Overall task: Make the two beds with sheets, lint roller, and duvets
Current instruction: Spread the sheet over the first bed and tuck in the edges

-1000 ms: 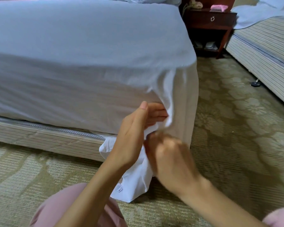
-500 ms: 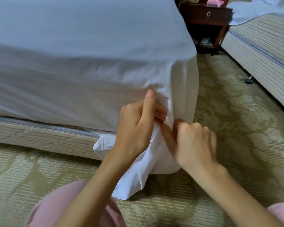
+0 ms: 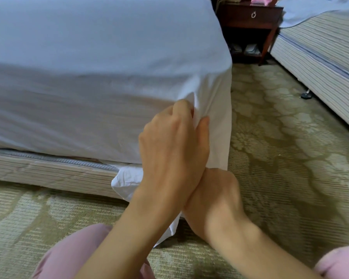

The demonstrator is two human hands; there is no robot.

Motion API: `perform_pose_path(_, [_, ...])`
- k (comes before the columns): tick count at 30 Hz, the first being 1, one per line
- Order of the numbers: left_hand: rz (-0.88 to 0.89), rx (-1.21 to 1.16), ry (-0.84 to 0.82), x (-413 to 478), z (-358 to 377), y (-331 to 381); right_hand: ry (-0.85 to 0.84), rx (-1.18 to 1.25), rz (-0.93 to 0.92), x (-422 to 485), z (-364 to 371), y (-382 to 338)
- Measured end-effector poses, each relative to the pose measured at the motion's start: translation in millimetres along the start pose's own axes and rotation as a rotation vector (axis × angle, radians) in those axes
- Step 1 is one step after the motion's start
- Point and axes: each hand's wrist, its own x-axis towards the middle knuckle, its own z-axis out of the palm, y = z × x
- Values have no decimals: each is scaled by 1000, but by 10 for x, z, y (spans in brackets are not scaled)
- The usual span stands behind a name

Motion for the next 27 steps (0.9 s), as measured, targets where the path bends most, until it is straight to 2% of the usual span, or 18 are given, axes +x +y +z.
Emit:
perform_pose_path(3, [57, 10, 40, 60, 39, 5, 58, 53, 51, 36, -2, -78])
perform_pose_path(5, [52, -79, 40, 107, 48, -70, 185, 97, 80, 51, 97, -111])
perform_pose_path(7, [24, -220, 4, 123, 32, -168, 212, 104, 119, 62, 159, -129])
perform_pose_path(11, [-196, -593, -110, 88, 50, -298, 162, 102, 197, 82, 175, -98])
perform_pose_path(17, [-362, -715, -113, -10, 116, -285, 60, 73, 211, 166, 221, -109])
perform_pose_path(20, [-290, -625, -62, -92, 147, -270, -6, 80, 151, 189, 241, -70])
perform_pose_path(25, [-21, -295, 114, -184, 178, -191, 107, 178, 133, 142, 276, -43])
perform_pose_path(27, [44, -251, 156, -190, 199, -199, 20, 175, 117, 119, 184, -7])
